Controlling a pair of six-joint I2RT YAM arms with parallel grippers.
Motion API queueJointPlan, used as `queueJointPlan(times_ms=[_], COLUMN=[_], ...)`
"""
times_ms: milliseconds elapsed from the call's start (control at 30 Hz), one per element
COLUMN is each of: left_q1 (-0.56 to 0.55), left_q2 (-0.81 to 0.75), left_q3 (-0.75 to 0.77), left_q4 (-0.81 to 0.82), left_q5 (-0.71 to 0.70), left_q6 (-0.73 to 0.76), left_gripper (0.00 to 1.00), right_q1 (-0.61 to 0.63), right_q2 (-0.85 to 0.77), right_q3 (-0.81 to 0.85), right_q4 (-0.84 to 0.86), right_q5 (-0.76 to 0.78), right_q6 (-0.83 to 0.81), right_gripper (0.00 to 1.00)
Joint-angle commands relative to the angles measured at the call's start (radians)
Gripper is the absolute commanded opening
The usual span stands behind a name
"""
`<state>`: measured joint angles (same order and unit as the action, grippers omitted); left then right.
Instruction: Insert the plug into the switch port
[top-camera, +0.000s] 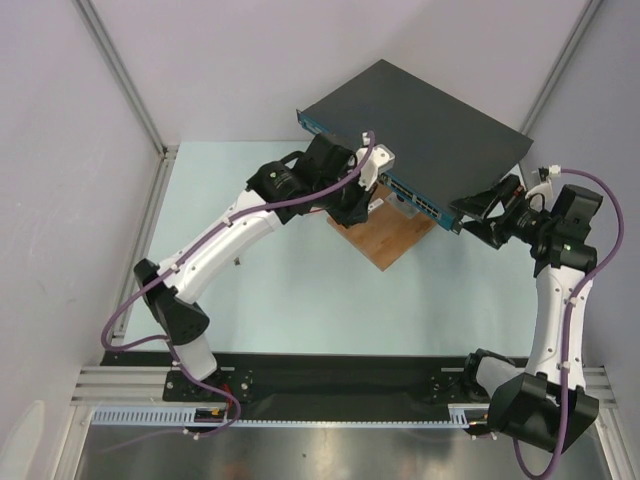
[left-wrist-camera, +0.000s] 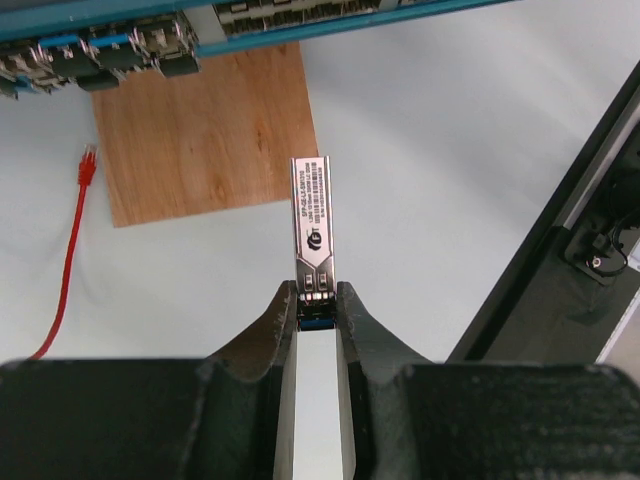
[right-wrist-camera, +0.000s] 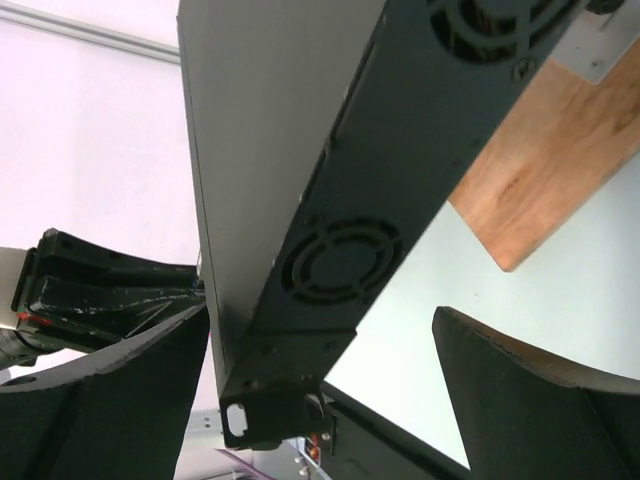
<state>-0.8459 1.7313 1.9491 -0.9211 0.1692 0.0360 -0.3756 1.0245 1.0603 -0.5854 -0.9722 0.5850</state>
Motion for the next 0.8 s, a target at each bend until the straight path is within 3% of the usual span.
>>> queueJointPlan(times_ms=[0,267,367,467,500,567,600,633,767], left_q1=[-0.001,0.019,0.028,0.031,0.033,0.039,0.042,0.047,0.062], left_q2=[0.033,0.141,0.171,0.197,0.204,0.218,0.220,0.223,0.229], left_q3=[0.117,0.269,0.326,0.361,0.373,0.396,0.398,0.401,0.415], left_q4=[-0.059,-0.116,-0.157,-0.179,-0.188,-0.199,-0.200,-0.200,-0.199], left_q5=[0.035,0.062,0.058,0.059,0.055,0.053,0.052,0.053,0.065], left_q6=[0.044,0.110,0.113,0.123,0.125,0.125,0.123,0.120,0.116], left_gripper=[0.00,0.00,0.00,0.00,0.00,0.00,0.00,0.00,0.01], right_q1=[-0.003,0.004,0.007,0.012,0.021,0.030,0.036,0.044,0.052], right_q2=[0.014,0.063,0.066,0.065,0.063,0.059,0.057,0.055,0.049], right_q3=[0.006,0.046,0.040,0.035,0.033,0.032,0.032,0.033,0.030], right_q4=[0.157,0.163,0.185,0.182,0.180,0.164,0.154,0.136,0.095], right_q5=[-0.063,-0.080,-0.079,-0.068,-0.065,-0.050,-0.045,-0.040,-0.017], right_q6=[0.082,0.047,0.055,0.050,0.039,0.016,-0.008,-0.022,-0.059], right_gripper=[1.00,0.85,0.71,0.46,0.32,0.18,0.05,0.00,0.00])
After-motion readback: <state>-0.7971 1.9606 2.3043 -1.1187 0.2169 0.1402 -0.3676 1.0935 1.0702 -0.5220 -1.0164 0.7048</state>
